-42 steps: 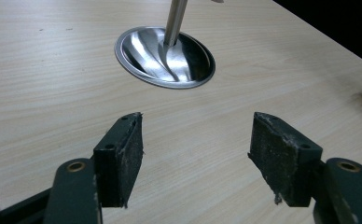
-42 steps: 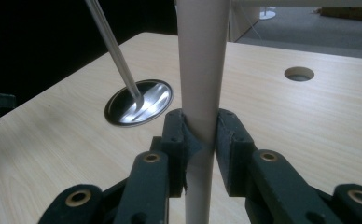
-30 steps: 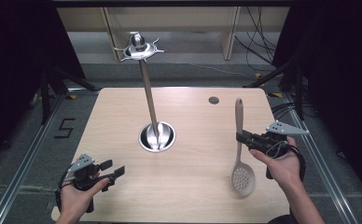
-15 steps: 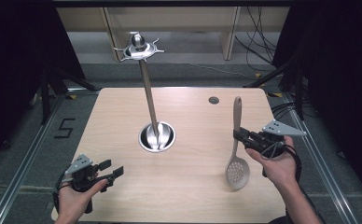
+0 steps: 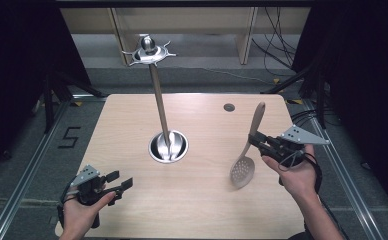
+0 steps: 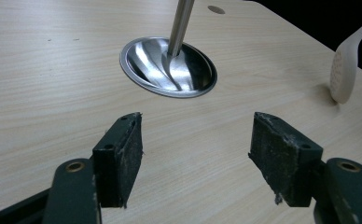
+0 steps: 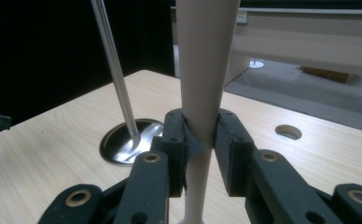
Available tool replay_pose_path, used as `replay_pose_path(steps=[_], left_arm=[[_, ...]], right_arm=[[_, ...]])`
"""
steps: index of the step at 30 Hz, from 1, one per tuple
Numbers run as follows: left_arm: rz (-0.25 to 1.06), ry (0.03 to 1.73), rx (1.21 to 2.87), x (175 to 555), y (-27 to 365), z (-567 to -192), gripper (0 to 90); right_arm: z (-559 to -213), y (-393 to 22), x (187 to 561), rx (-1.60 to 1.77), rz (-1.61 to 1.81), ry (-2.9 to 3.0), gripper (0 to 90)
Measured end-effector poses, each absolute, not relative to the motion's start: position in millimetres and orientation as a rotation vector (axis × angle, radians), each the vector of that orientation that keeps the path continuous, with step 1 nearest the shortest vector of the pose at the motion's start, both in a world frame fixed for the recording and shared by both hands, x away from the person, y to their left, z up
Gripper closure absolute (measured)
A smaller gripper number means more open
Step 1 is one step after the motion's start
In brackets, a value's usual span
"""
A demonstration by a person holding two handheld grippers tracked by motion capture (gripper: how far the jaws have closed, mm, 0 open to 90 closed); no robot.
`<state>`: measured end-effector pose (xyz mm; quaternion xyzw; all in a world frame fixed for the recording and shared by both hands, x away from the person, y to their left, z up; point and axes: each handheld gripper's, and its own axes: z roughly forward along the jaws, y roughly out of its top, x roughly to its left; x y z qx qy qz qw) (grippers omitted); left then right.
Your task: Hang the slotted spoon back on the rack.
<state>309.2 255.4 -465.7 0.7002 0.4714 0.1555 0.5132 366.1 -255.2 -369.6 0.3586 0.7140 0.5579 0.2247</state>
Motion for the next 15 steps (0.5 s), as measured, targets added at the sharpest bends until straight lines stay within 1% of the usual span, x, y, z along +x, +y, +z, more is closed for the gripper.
replay_pose_path(steps=[10, 11, 15], left_arm=[[0.385, 1.126, 1.689, 310, 256, -465, 33.3], [0.382, 1.13, 1.687, 309, 256, -465, 33.3], [0.382, 1.135, 1.683, 309, 255, -465, 33.3]], right_arm=[[-360, -242, 364, 0.986, 1.536, 1.958, 75.1], [-359, -243, 367, 0.925, 1.524, 1.951, 75.1], [-357, -238, 365, 0.917, 1.529, 1.934, 75.1]])
